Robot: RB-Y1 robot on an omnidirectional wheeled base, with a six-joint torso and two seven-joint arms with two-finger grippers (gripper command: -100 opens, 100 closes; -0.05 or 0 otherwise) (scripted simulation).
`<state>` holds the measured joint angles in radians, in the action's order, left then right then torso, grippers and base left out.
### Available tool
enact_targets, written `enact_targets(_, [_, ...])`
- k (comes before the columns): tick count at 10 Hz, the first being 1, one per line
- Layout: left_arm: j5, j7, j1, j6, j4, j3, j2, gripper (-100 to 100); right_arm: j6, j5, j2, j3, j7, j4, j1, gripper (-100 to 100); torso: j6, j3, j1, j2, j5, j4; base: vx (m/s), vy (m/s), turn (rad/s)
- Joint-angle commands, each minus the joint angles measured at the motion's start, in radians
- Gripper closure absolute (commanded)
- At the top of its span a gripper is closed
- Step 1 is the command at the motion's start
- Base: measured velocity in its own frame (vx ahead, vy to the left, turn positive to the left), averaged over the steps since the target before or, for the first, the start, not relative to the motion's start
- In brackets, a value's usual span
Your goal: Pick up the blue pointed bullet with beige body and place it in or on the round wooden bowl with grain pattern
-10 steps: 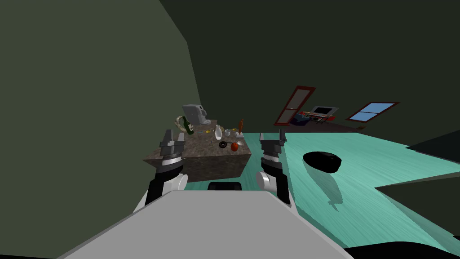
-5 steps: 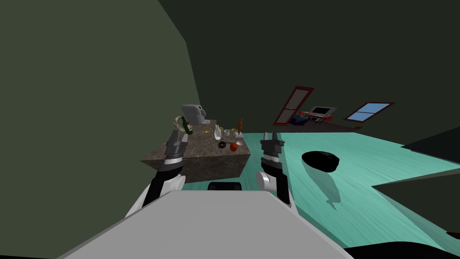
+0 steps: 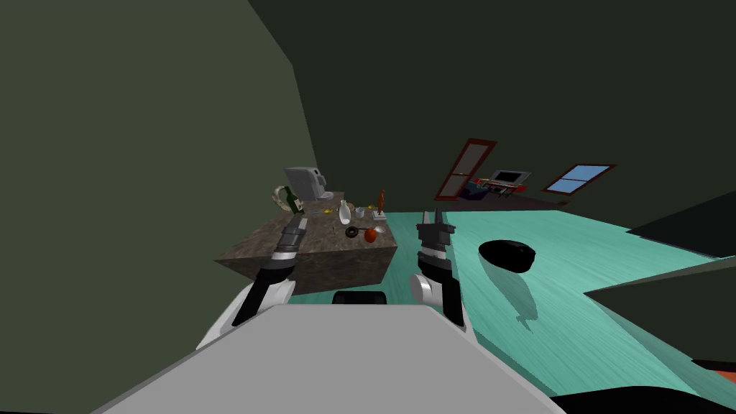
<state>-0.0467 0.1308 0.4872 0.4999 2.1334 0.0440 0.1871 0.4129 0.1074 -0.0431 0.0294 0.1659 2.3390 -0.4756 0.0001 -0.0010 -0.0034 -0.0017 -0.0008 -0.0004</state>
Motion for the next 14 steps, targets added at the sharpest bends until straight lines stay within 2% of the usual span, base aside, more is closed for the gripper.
enact_targets(1, [-0.023,0.019,-0.007,-0.012,-0.035,0.001,0.019,-100,0.0,0.0,0.0,0.0,0.0,0.0,0.0,0,0.0,0.0,0.0,0.0,0.0,0.0,0.022,-0.045,-0.039])
enact_targets(8, [-0.135,0.108,-0.058,-0.078,-0.199,0.005,0.084,-100,0.0,0.0,0.0,0.0,0.0,0.0,0.0,0,0.0,0.0,0.0,0.0,0.0,0.0,0.02,-0.049,-0.039])
enact_targets(14, [-0.24,0.191,-0.107,-0.141,-0.358,0.009,0.165,-100,0.0,0.0,0.0,0.0,0.0,0.0,0.0,0,0.0,0.0,0.0,0.0,0.0,0.0,0.024,-0.053,-0.043])
